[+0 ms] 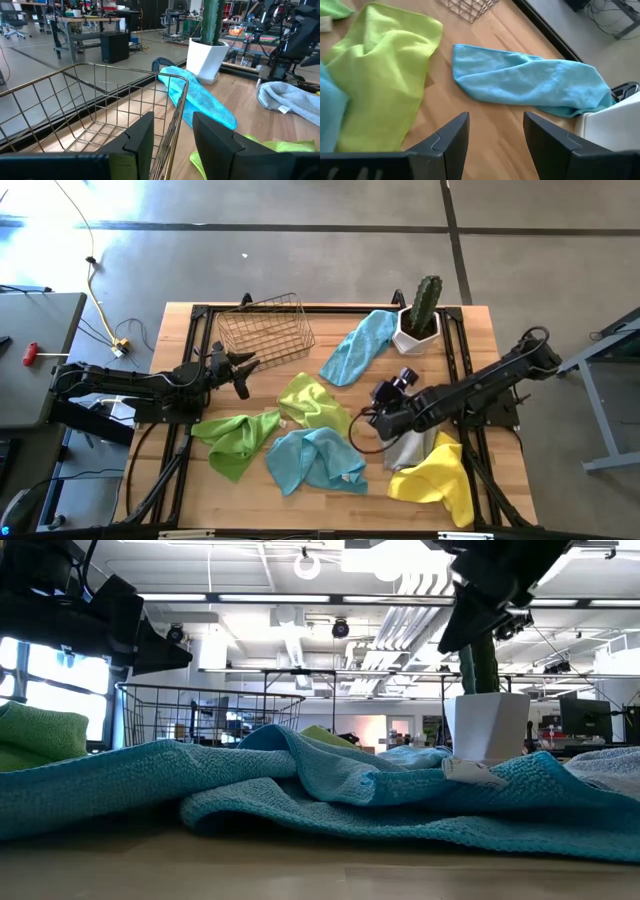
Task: Fold microfiber towels
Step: Prepare the table for folding the microfiber towels
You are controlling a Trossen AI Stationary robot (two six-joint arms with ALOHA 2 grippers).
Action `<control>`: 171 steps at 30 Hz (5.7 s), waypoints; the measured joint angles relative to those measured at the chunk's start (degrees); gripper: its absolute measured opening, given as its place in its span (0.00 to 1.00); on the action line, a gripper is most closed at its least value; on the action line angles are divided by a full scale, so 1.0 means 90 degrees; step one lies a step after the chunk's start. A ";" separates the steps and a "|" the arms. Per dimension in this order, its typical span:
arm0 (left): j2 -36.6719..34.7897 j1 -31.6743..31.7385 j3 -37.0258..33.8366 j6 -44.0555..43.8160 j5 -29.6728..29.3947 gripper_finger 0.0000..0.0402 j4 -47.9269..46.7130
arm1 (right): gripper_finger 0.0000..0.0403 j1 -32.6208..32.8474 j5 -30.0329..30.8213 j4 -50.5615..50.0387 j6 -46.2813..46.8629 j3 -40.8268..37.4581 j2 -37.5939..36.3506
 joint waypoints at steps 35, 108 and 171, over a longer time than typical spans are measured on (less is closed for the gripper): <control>0.0004 -0.0027 0.0005 -0.2226 0.4793 0.32 0.0685 | 0.45 -0.0883 -0.0063 0.0521 -0.0670 -0.0005 0.0002; 0.5761 -0.6589 0.3917 -0.8366 0.4833 0.31 -0.5081 | 0.45 -0.1700 0.0476 0.2437 -0.2104 -0.0005 0.1586; 0.6176 -0.5112 0.4731 -0.4428 0.2829 0.31 -0.7390 | 0.45 -0.1182 -0.1609 0.2899 -0.2231 -0.0005 0.1627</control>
